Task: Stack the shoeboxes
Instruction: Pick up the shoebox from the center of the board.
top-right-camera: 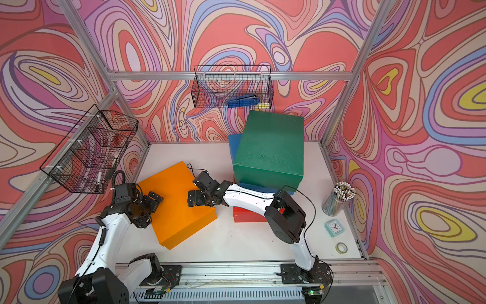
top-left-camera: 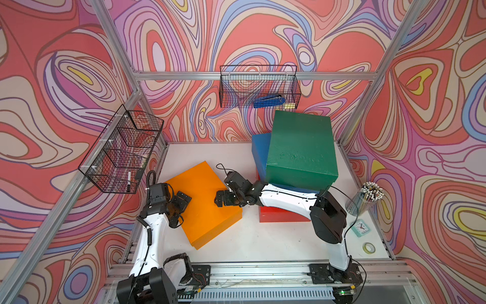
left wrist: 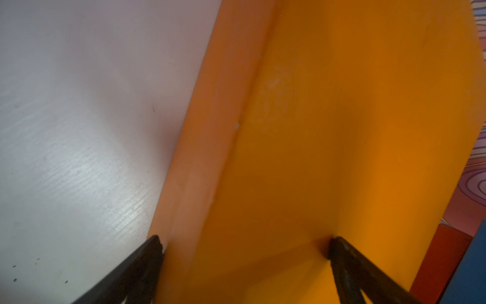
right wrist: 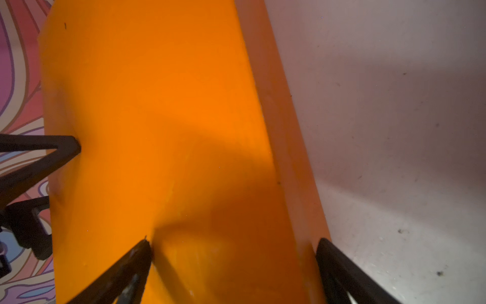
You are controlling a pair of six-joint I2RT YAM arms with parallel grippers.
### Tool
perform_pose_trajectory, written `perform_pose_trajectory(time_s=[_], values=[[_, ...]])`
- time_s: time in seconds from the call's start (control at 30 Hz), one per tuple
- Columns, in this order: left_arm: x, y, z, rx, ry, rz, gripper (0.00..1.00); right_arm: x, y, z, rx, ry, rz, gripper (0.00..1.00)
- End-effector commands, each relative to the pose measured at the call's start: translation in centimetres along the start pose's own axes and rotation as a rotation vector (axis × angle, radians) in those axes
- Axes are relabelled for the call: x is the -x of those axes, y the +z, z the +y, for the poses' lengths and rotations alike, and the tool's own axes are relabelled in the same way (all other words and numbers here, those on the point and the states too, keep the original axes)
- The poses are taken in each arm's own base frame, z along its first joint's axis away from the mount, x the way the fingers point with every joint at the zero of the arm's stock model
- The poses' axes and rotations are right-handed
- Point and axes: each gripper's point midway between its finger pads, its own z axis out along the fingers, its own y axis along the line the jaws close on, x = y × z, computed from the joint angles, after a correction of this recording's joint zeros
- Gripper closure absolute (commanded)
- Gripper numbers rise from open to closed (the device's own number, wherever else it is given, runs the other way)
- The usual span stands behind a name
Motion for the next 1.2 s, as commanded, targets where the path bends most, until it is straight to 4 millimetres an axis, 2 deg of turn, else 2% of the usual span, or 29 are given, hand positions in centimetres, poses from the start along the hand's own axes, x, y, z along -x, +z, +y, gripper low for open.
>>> perform_pose_trajectory(time_s=[0.0, 0.1, 0.2, 0.43, 0.7, 0.93, 1.07, 1.17], values=[[-1.4, 1.6, 0.7, -0.002, -0.005, 0.078, 0.0, -4.0, 2.5, 2.8, 0.129, -0.01, 0.132, 0.03], [-2.1, 1.4, 0.2, -0.043, 0.002, 0.099, 0.0, -4.6, 1.9, 6.0, 0.213, -0.076, 0.133, 0.05], [-2.3, 0.6, -0.6, -0.094, 0.007, 0.1, 0.0, -4.7, 0.3, 9.2, 0.313, -0.119, 0.12, 0.08], [-2.6, -2.3, -4.0, -0.238, 0.005, 0.12, 0.0, -3.6, -4.4, 13.4, 0.477, -0.141, 0.082, 0.2], [-2.1, -6.8, -8.0, -0.387, 0.02, 0.093, 0.0, -1.4, -8.2, 15.5, 0.522, -0.172, -0.008, 0.33], [-1.8, -8.4, -10.3, -0.436, 0.038, 0.085, 0.0, 0.0, -9.9, 16.4, 0.505, -0.199, -0.053, 0.36], [-1.7, -10.9, -13.3, -0.495, 0.077, 0.051, 0.0, 1.0, -11.6, 17.3, 0.487, -0.228, -0.083, 0.36], [-1.7, -13.5, -16.2, -0.545, 0.121, 0.027, 0.0, 1.8, -13.4, 17.8, 0.477, -0.244, -0.119, 0.37]])
